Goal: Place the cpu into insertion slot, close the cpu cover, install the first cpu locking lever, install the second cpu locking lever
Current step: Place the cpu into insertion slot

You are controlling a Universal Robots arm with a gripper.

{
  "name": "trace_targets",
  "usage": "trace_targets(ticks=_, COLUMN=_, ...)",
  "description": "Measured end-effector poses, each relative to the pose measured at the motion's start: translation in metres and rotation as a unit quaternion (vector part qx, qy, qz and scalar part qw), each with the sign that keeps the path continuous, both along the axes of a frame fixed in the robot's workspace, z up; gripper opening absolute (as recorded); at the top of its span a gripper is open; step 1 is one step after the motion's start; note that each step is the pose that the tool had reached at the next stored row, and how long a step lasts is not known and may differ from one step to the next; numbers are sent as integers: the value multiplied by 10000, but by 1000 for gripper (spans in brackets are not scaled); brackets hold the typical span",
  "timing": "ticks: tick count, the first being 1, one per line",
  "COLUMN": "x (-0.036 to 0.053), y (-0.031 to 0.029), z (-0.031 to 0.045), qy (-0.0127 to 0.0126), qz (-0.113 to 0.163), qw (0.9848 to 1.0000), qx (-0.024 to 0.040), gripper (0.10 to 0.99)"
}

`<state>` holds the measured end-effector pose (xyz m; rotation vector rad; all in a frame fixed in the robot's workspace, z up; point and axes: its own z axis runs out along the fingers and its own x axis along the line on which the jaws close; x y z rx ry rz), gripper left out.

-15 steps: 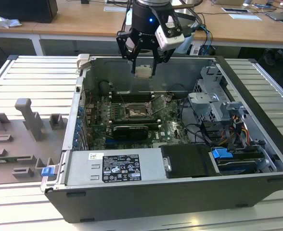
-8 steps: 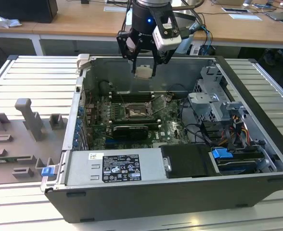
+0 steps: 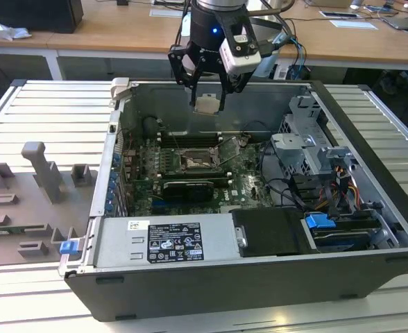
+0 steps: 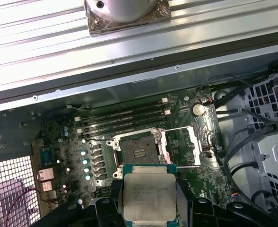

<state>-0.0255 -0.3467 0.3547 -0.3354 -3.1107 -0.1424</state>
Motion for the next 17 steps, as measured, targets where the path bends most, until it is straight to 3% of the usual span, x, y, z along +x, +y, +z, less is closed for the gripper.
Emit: trace_targets(ticks=17, x=0, y=0, z=-23, qy=0, qz=-39, qw=10000, qx=0, gripper=541)
